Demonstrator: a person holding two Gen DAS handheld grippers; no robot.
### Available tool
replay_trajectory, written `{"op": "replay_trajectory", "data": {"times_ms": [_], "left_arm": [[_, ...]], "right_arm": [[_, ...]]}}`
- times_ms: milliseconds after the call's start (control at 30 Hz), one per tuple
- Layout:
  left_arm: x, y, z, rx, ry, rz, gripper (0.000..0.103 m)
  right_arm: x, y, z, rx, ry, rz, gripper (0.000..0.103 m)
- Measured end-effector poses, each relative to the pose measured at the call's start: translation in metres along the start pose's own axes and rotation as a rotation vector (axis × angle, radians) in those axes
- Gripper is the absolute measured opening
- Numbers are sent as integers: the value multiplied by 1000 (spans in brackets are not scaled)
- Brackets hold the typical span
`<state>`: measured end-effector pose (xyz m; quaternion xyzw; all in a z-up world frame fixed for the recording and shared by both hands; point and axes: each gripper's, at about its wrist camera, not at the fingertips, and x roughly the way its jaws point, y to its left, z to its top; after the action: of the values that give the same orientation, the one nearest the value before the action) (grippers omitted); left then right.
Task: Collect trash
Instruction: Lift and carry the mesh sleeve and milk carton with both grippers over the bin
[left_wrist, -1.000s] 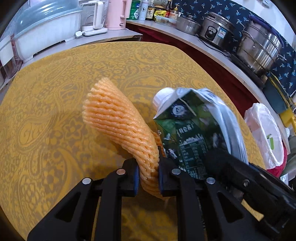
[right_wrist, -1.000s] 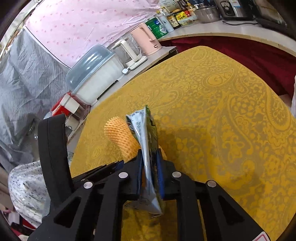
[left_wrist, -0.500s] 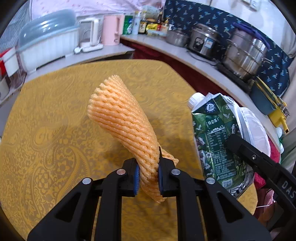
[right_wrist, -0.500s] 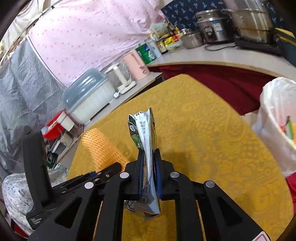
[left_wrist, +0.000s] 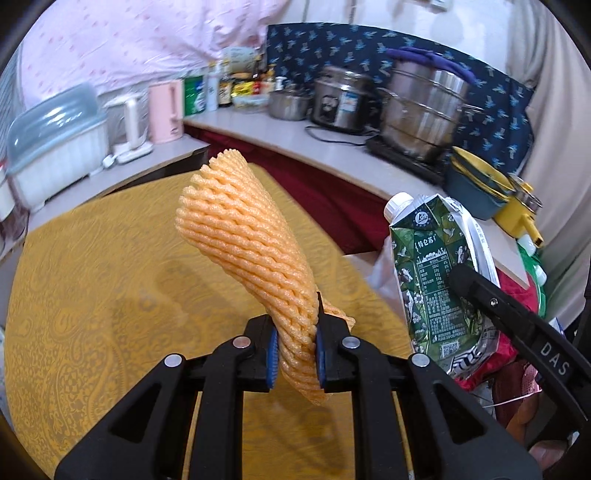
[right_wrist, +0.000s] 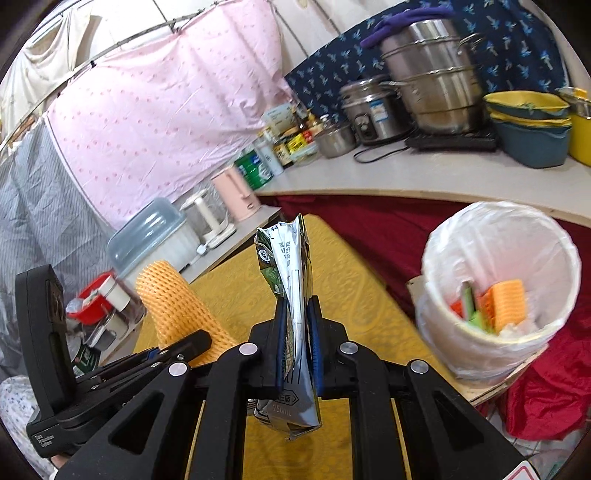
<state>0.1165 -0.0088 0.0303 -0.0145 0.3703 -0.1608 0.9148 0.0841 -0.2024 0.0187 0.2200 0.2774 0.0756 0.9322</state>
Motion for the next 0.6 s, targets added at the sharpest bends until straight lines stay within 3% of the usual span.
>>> {"op": "replay_trajectory", "data": {"times_ms": [600], "left_arm": [[27, -137, 20, 177, 3, -103, 15]], "right_arm": [[-61, -112, 40, 55, -136, -176, 12]]}}
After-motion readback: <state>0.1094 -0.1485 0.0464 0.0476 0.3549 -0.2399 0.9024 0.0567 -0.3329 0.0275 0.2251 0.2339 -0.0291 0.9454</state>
